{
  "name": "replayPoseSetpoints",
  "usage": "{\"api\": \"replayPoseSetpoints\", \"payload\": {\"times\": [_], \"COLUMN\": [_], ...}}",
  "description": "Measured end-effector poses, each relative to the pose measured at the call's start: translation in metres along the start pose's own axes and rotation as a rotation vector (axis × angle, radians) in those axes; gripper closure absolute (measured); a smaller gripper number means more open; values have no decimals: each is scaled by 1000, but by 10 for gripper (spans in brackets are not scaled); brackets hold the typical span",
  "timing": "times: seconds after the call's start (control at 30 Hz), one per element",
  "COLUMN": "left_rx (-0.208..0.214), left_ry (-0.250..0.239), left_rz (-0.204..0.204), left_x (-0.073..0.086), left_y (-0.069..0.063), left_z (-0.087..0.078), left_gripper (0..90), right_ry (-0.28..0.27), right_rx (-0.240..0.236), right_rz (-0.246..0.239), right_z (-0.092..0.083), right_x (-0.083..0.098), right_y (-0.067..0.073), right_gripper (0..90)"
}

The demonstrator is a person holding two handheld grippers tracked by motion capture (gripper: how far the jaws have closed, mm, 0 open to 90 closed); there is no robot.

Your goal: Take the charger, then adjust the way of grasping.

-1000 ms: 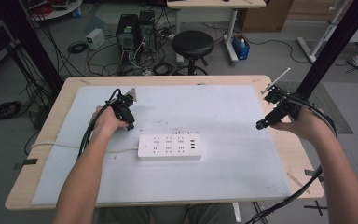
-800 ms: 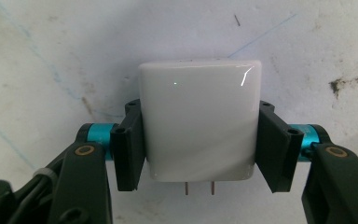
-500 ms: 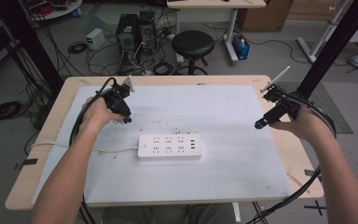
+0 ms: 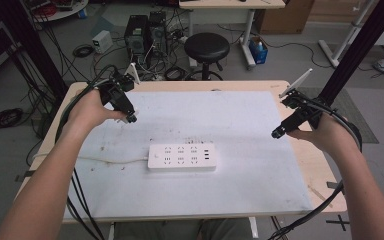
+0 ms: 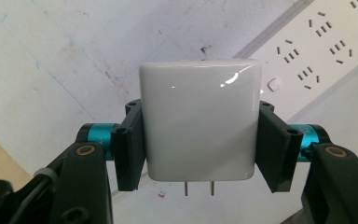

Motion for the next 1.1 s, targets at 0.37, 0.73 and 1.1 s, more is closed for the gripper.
{"api": "replayPoseSetpoints", "payload": {"times": [0.37, 0.73, 1.1], "left_rx": [83, 183, 228], "left_ry": [-152, -396, -555], "left_rz": [255, 476, 608], "left_x": [-9, -38, -65], "left_y": [-45, -106, -158], "left_z": [-22, -21, -8], "left_gripper": [421, 422, 423], "right_ry": [5, -100, -178], "right_rx": [-78, -288, -595], "right_rz": [76, 202, 313], "right_z": [-13, -9, -3], "right_x": [2, -5, -15], "right_y": [13, 28, 61], "right_gripper": [153, 153, 185]}}
Point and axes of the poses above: each handheld gripper's, and its own axes: z roughly forward along the jaws, x roughly out of its underside, y roughly to its left, the point moved 7 cm from there along z, roughly forward along the jaws, and after that the axes turned 5 degrees about -x, right-handed, at the moved point
